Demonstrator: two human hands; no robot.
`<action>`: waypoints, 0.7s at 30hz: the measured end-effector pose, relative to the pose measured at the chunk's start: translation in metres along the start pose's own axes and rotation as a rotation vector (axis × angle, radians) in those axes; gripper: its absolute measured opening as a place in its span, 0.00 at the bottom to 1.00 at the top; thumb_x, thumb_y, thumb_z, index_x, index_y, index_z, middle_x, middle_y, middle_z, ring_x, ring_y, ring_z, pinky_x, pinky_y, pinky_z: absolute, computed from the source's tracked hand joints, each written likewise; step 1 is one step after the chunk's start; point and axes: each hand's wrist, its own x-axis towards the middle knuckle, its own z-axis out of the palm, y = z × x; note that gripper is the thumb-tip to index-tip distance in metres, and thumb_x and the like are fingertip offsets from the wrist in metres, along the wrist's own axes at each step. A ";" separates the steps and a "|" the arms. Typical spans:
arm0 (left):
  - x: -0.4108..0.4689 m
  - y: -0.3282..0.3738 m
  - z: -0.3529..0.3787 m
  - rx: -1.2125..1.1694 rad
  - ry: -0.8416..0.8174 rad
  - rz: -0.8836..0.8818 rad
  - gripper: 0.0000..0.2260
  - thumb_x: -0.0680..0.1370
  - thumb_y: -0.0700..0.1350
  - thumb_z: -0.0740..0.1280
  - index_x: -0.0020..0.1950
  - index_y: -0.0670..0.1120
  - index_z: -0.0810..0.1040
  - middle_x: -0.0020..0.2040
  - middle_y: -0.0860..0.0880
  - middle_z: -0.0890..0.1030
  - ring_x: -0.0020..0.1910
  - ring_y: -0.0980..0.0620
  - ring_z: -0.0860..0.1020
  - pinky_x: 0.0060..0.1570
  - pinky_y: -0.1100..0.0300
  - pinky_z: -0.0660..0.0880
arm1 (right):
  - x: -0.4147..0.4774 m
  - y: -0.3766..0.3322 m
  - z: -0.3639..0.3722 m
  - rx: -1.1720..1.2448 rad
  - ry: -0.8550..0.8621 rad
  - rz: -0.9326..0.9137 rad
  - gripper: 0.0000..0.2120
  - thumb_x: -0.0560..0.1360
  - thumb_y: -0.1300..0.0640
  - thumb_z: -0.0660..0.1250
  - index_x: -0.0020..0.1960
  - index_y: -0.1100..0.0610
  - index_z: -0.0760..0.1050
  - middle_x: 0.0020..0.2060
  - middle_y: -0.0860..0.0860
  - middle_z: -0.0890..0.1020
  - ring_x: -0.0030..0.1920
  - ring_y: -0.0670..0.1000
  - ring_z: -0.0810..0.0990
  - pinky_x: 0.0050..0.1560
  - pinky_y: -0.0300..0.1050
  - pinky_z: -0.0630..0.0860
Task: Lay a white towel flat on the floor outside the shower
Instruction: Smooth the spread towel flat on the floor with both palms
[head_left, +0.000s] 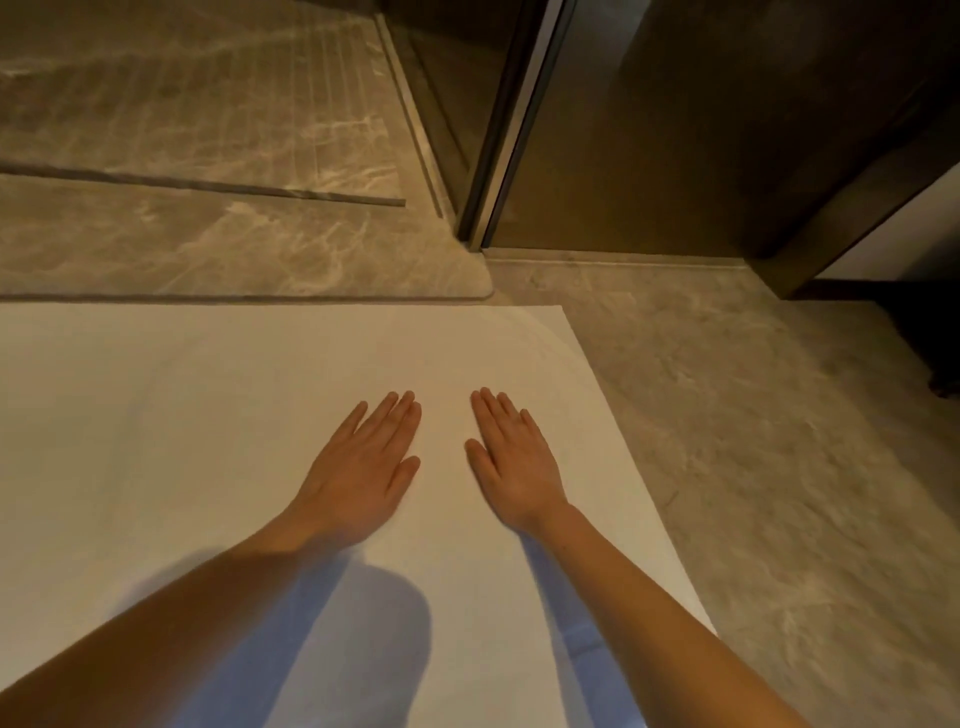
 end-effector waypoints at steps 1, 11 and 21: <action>-0.001 -0.001 0.002 -0.006 0.012 0.001 0.30 0.80 0.55 0.41 0.79 0.42 0.55 0.79 0.46 0.54 0.78 0.48 0.53 0.76 0.52 0.44 | -0.003 0.019 -0.004 -0.010 0.009 0.036 0.28 0.83 0.44 0.45 0.80 0.51 0.46 0.79 0.46 0.50 0.79 0.47 0.45 0.77 0.43 0.41; 0.002 0.000 0.008 0.014 0.003 -0.015 0.31 0.78 0.56 0.35 0.80 0.45 0.44 0.79 0.49 0.42 0.79 0.51 0.44 0.75 0.54 0.36 | 0.056 0.019 -0.032 -0.113 0.007 -0.114 0.26 0.84 0.48 0.49 0.80 0.55 0.54 0.79 0.51 0.56 0.79 0.52 0.50 0.78 0.48 0.47; -0.001 0.002 0.001 0.017 0.029 0.008 0.27 0.81 0.52 0.47 0.78 0.41 0.60 0.78 0.45 0.60 0.77 0.48 0.59 0.73 0.51 0.50 | 0.124 0.068 -0.032 -0.075 -0.040 0.141 0.28 0.84 0.46 0.45 0.80 0.54 0.46 0.80 0.50 0.50 0.79 0.52 0.47 0.78 0.49 0.45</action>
